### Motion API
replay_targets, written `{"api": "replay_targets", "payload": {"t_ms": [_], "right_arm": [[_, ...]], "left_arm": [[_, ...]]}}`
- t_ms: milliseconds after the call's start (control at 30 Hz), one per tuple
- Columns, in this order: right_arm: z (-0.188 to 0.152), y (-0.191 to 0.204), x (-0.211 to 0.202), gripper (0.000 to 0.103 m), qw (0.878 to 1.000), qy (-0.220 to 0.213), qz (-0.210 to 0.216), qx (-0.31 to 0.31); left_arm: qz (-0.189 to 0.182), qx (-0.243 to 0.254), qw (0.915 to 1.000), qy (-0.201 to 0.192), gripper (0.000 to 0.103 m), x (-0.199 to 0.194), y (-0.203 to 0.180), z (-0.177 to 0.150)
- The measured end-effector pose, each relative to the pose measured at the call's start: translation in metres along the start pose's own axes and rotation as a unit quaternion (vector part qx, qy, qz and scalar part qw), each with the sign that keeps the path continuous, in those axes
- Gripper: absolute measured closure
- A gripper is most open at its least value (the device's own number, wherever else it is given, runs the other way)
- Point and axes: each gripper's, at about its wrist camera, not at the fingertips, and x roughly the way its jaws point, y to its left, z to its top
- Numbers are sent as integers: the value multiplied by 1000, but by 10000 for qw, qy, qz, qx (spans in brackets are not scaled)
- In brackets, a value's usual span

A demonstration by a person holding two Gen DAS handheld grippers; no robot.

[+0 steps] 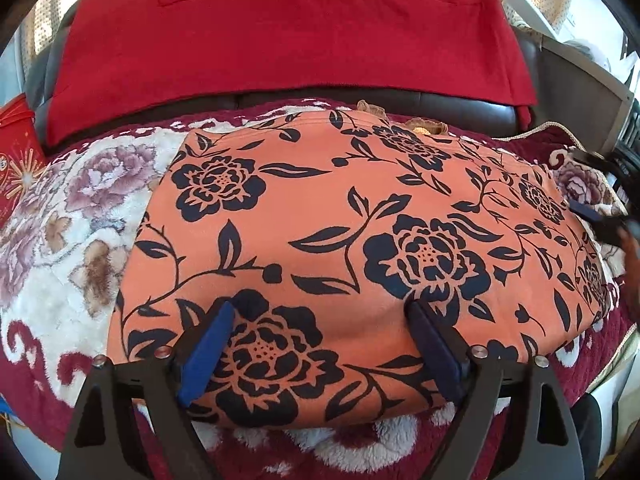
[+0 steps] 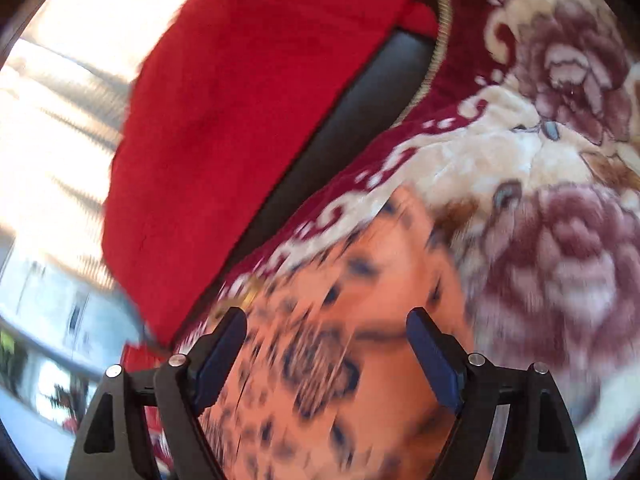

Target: Fold small clothes

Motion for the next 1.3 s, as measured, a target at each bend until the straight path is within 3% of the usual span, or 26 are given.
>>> {"api": "replay_targets", "payload": {"t_ms": [133, 267, 367, 467, 567, 600, 633, 733, 833, 900, 967, 1000, 1167, 1267, 1300], "right_arm": [[-56, 19, -34, 18, 9979, 189, 435, -432], [-84, -10, -20, 18, 9981, 558, -106, -243], [-85, -7, -39, 17, 9996, 276, 63, 61], [-91, 15, -58, 17, 9991, 62, 319, -276], [-103, 17, -46, 10, 9977, 184, 95, -641], [-106, 2, -29, 10, 9972, 449, -266, -544], [-108, -7, -22, 11, 9975, 565, -253, -340], [-103, 0, -43, 11, 9996, 242, -61, -100], [-107, 21, -60, 11, 9987, 62, 125, -498], [-111, 24, -54, 11, 9975, 229, 15, -666], [-115, 7, -32, 11, 9955, 726, -422, -443], [-116, -1, -26, 11, 9950, 864, -428, -244], [-117, 17, -56, 11, 9988, 243, 20, -433], [-120, -12, -39, 11, 9980, 554, -34, -287], [-122, -22, -40, 11, 9987, 483, 170, -69]], "left_arm": [[-61, -77, 9996, -272, 14, -27, -5, -3], [-56, -78, 9998, -170, 14, -43, -9, -14], [-64, -69, 9996, -282, 14, -67, -7, -27], [27, -144, 9989, -438, 14, -90, -1, -37], [29, -346, 9985, -426, 14, -100, 8, -47], [17, -397, 9984, -392, 14, -103, 10, -52], [14, -415, 9984, -393, 14, -107, 10, -56], [2, -358, 9982, -475, 14, -121, 11, -64], [-21, -416, 9974, -594, 14, -131, 16, -70], [-55, -498, 9972, -564, 14, -133, 17, -72], [-90, -542, 9969, -557, 14, -135, 16, -74], [-120, -534, 9968, -583, 14, -137, 16, -74], [43, -369, 9971, -669, 14, -142, 12, -76], [70, -397, 9977, -547, 14, -133, 8, -75], [80, -373, 9979, -522, 14, -130, 6, -74]]}}
